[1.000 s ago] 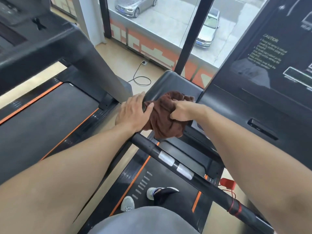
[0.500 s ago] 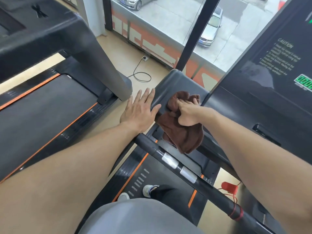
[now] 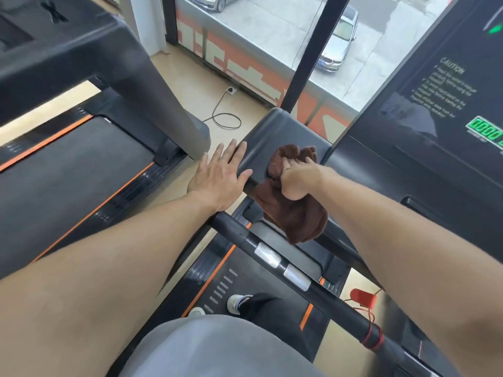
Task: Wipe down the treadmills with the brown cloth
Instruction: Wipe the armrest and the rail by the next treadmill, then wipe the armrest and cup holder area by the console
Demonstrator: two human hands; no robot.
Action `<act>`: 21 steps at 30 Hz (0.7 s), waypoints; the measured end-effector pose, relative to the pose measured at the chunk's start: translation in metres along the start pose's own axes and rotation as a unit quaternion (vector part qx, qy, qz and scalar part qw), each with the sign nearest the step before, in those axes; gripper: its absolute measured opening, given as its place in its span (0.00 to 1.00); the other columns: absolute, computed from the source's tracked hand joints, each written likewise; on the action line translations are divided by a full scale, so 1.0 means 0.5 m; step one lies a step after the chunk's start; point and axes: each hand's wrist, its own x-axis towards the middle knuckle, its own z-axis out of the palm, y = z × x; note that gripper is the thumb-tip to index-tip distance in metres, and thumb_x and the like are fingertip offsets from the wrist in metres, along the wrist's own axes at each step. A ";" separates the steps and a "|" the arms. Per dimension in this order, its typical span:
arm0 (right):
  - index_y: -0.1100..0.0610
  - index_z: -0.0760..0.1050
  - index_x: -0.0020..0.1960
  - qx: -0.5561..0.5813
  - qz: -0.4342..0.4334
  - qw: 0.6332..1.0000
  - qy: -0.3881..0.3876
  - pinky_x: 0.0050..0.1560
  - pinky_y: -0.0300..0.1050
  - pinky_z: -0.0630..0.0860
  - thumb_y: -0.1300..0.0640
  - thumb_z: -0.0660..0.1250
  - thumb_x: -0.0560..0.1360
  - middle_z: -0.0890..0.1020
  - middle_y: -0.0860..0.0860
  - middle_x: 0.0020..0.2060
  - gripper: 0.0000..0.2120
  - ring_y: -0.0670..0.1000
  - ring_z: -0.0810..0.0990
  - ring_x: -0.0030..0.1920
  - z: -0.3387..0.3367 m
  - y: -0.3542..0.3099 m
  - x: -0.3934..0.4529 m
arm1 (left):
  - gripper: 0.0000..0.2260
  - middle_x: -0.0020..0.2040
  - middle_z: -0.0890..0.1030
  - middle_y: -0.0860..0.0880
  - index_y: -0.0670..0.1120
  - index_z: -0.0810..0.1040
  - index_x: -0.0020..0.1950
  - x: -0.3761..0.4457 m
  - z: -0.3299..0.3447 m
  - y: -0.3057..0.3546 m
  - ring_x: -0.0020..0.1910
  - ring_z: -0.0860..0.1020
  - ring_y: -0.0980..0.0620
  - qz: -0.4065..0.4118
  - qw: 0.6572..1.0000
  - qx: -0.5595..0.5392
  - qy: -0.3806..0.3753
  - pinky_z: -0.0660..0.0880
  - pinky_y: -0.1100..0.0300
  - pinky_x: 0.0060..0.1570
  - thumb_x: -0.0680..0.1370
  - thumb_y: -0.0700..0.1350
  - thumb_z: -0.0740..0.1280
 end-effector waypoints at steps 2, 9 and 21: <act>0.66 0.37 0.82 0.021 -0.022 0.999 0.012 0.81 0.56 0.41 0.56 0.55 0.82 0.45 0.62 0.83 0.37 0.60 0.46 0.83 0.001 0.002 -0.001 | 0.29 0.84 0.46 0.51 0.52 0.42 0.84 0.002 0.000 0.001 0.83 0.48 0.47 0.000 1.000 -0.001 0.000 0.51 0.43 0.79 0.85 0.61 0.43; 0.59 0.74 0.68 0.096 -0.087 0.986 0.105 0.65 0.50 0.69 0.62 0.63 0.78 0.79 0.58 0.63 0.19 0.63 0.75 0.65 -0.003 0.034 -0.047 | 0.27 0.84 0.49 0.51 0.53 0.45 0.84 -0.002 -0.007 0.005 0.82 0.51 0.47 0.000 1.000 -0.027 0.000 0.53 0.45 0.79 0.86 0.58 0.44; 0.45 0.84 0.58 0.496 -0.083 0.851 0.149 0.40 0.39 0.80 0.68 0.57 0.70 0.87 0.43 0.42 0.28 0.45 0.85 0.42 0.079 -0.067 -0.223 | 0.23 0.47 0.82 0.47 0.42 0.85 0.47 -0.068 -0.012 0.014 0.55 0.76 0.44 0.089 0.958 -0.138 0.235 0.69 0.50 0.60 0.85 0.54 0.55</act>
